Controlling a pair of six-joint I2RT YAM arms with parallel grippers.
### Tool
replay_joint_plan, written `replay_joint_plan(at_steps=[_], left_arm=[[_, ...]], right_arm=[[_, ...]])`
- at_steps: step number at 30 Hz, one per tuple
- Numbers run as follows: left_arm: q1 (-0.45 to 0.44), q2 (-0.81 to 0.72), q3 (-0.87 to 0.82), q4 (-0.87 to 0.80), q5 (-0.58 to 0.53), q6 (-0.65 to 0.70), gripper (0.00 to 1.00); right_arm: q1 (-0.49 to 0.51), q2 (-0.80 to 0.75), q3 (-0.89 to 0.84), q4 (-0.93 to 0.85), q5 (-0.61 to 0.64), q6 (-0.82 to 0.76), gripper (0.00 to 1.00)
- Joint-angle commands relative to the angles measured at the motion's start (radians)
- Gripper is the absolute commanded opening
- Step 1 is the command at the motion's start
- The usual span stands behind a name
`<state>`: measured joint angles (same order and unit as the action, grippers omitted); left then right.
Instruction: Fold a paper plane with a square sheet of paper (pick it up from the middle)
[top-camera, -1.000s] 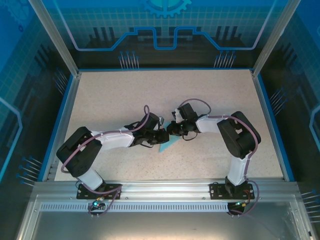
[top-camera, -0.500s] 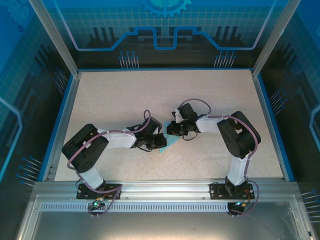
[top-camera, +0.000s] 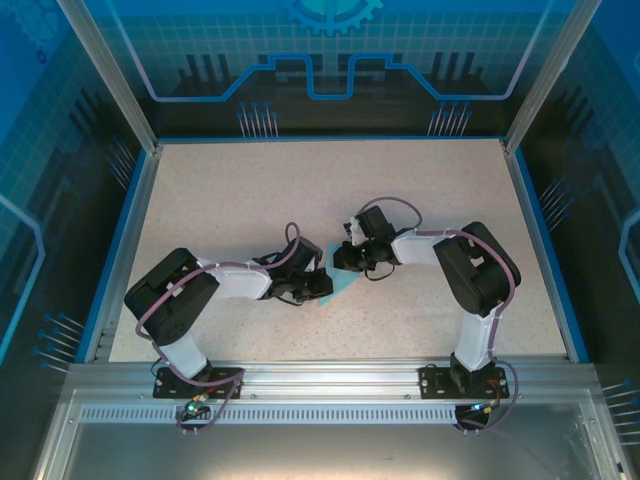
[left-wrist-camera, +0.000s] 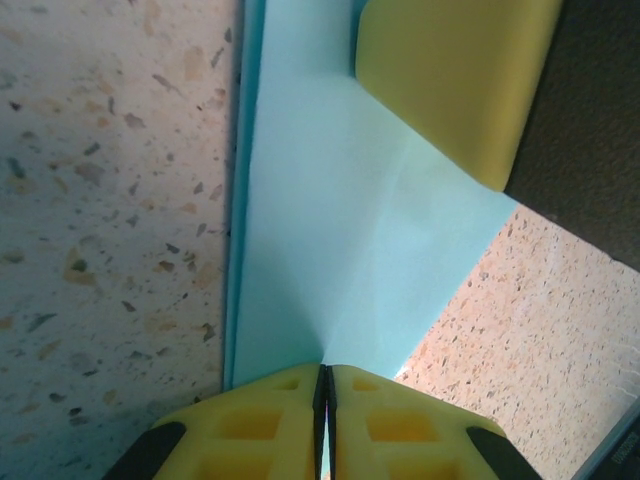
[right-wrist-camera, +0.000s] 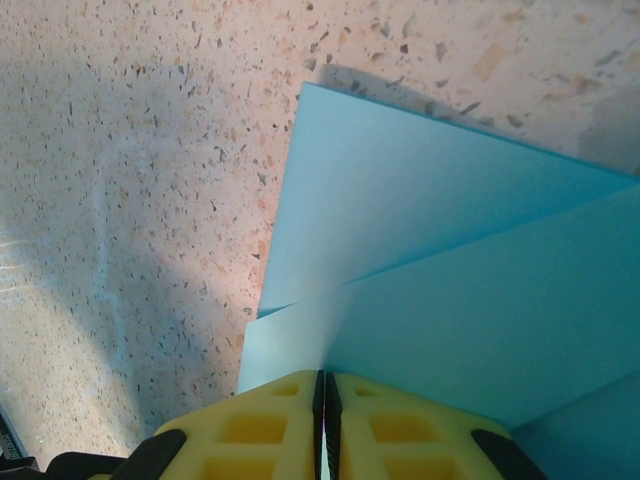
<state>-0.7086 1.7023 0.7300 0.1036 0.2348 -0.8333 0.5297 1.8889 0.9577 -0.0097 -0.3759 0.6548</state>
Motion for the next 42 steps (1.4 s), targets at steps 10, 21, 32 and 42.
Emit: replay_joint_plan(at_steps=[10,21,32,42], left_arm=[[-0.049,-0.013,-0.078,-0.104,0.049,0.013,0.1],[-0.084,-0.047,-0.122,-0.155,0.049,0.02,0.09],[-0.098,-0.063,-0.147,-0.156,0.06,0.01,0.07],[-0.098,-0.085,-0.158,-0.188,0.048,0.011,0.07]], right_arm=[[-0.001,0.098,-0.016,-0.085,0.093,0.009,0.13],[-0.017,0.115,-0.02,-0.088,0.107,0.026,0.13],[-0.029,0.124,-0.023,-0.091,0.107,0.033,0.13],[-0.032,0.131,-0.021,-0.09,0.106,0.035,0.13]])
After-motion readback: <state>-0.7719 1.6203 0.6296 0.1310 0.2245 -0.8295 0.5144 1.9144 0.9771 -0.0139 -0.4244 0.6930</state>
